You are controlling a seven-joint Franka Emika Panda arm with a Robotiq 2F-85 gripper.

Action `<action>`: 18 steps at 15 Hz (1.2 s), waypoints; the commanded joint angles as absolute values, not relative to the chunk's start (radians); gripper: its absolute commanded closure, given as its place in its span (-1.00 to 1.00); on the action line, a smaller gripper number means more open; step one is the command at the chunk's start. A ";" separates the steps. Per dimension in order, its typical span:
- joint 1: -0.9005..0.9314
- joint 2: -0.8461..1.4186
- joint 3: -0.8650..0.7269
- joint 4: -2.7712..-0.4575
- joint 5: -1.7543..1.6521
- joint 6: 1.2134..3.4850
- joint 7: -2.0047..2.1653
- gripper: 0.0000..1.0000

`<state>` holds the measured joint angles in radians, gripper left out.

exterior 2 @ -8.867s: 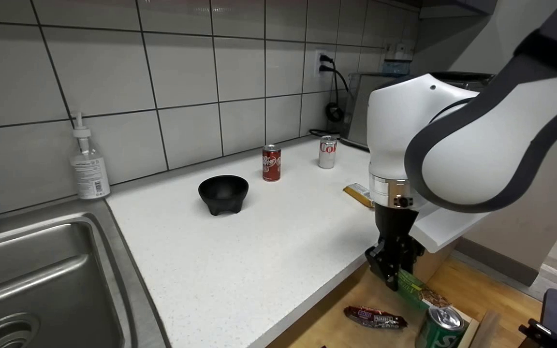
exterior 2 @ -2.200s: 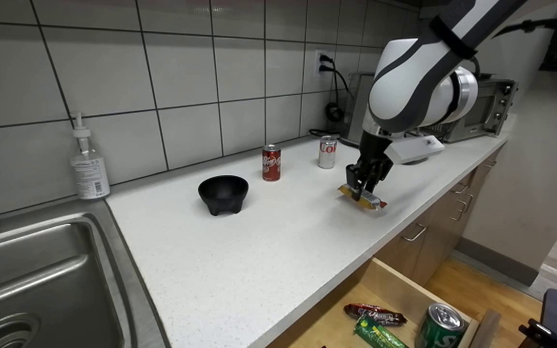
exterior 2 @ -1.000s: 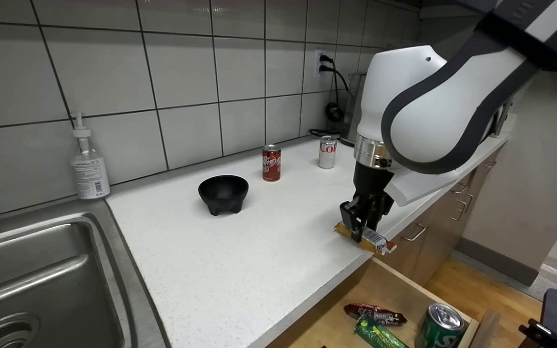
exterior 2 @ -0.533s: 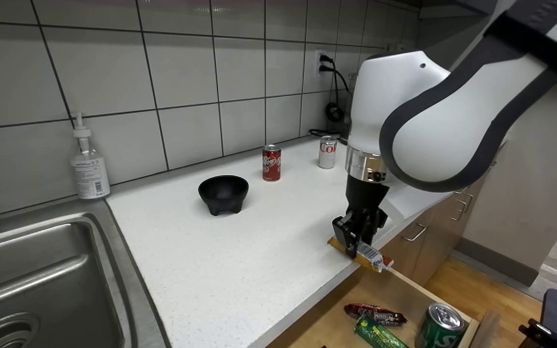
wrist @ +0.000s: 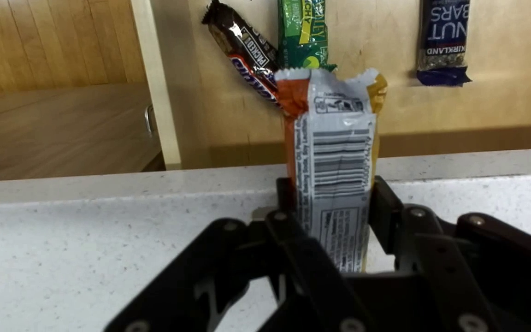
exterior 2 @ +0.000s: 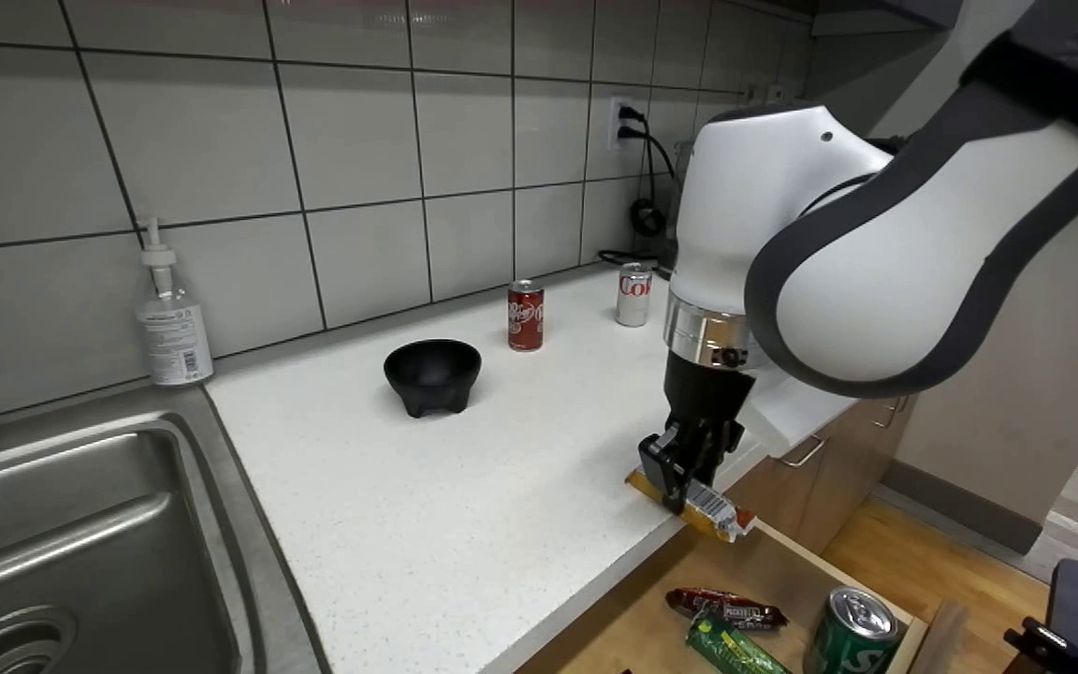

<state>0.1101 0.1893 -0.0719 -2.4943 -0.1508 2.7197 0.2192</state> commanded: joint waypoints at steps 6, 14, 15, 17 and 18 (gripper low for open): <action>0.100 0.107 -0.049 -2.605 -0.165 2.769 0.224 0.65; 0.089 0.066 -0.059 -2.666 -0.175 2.763 0.249 0.65; 0.088 0.058 -0.061 -2.675 -0.179 2.765 0.256 0.65; 0.084 0.048 -0.060 -2.692 -0.178 2.768 0.264 0.65; 0.083 0.043 -0.059 -2.701 -0.178 2.770 0.269 0.65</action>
<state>0.0998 0.0976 -0.0649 -2.6497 -0.1508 2.7590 0.2286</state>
